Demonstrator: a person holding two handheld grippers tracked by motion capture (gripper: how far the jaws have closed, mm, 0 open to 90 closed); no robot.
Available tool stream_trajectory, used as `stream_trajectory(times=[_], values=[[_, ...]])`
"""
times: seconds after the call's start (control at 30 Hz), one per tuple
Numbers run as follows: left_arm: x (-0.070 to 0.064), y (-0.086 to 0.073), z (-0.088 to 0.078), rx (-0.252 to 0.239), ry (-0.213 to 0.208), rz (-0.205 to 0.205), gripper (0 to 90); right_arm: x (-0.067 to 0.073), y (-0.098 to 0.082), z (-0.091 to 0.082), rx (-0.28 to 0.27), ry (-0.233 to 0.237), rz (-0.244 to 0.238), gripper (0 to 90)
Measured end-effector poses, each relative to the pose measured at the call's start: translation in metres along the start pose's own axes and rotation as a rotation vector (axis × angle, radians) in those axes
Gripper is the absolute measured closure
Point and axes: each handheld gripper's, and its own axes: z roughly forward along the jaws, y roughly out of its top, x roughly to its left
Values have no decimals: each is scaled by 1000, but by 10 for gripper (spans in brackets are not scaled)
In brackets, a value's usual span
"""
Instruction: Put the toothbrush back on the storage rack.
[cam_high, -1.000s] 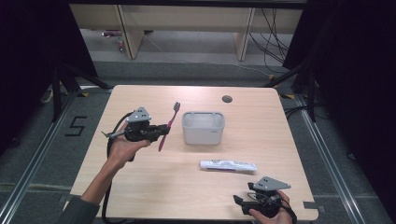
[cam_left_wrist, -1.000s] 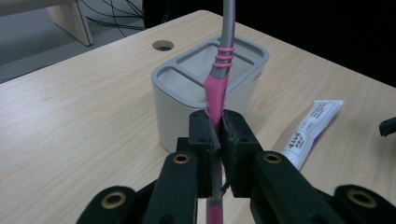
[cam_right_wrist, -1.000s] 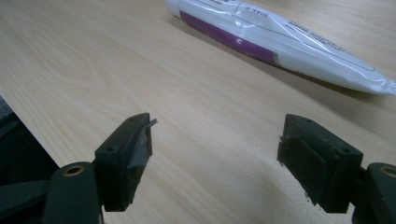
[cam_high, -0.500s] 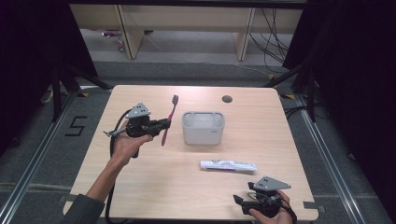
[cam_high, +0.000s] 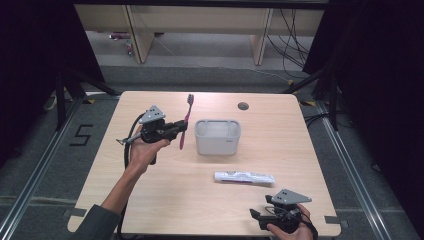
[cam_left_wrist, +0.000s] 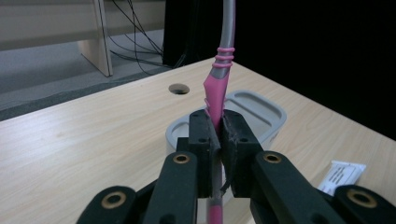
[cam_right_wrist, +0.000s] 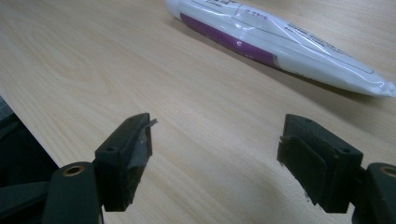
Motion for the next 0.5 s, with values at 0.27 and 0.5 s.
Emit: stream_trajectory(times=[0.27, 0.5], values=[[-1, 7, 13, -28, 6, -9, 829, 1, 0, 0, 1, 10, 16, 258], [-2, 16, 23, -59, 15, -33, 829, -1, 0, 1, -3, 16, 0, 258]])
